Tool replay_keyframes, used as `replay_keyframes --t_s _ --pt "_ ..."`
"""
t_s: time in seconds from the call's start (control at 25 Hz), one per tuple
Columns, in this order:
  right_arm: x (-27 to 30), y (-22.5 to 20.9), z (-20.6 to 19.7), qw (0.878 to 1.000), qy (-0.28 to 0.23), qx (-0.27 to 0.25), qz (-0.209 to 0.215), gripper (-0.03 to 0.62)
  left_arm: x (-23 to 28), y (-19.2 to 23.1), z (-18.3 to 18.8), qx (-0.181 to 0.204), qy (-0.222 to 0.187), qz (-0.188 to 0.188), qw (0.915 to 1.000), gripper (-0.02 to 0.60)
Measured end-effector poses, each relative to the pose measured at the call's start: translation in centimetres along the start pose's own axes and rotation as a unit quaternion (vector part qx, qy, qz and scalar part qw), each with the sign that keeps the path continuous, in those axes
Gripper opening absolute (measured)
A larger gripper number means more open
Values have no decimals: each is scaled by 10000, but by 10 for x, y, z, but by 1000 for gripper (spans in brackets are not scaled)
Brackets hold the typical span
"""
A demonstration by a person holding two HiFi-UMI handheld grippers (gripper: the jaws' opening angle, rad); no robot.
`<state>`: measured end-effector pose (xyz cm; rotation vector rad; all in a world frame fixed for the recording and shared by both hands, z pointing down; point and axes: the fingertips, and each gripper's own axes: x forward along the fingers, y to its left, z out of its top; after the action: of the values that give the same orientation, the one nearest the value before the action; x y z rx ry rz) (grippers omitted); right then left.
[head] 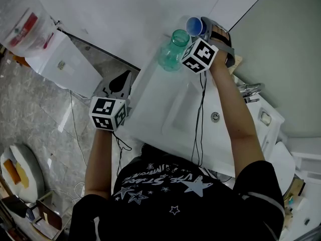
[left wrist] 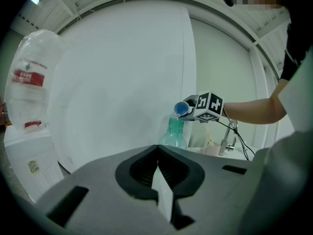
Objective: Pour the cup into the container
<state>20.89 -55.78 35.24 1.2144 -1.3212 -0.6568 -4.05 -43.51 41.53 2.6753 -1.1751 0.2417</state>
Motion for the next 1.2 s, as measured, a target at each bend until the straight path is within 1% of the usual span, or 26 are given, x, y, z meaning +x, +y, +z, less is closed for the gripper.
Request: replay_keyframes --t_s 0.2,0.44,0.52,1.0,1.08,1.2 --pt "-1 1 -2 9999 14 -98 -56 288 -1 -3 -1 -7 1 -20 10000 11" --pt "-3 -3 0 9991 13 -362 -237 288 -3 -5 0 -30 -27 -13 10000 10" --pt "-5 -5 1 9991 -15 -337 -239 288 -4 -5 1 -32 -45 -4 10000 9" --pt "-16 -13 2 9984 -168 539 58 288 -14 -9 7 -6 -130 34 9999 10" --pt "-18 -13 2 9970 -199 741 128 288 -17 -10 8 -4 -142 43 9999 10" --pt "-23 -12 3 9921 -298 1177 308 288 -21 -12 8 1 -150 52 9999 9"
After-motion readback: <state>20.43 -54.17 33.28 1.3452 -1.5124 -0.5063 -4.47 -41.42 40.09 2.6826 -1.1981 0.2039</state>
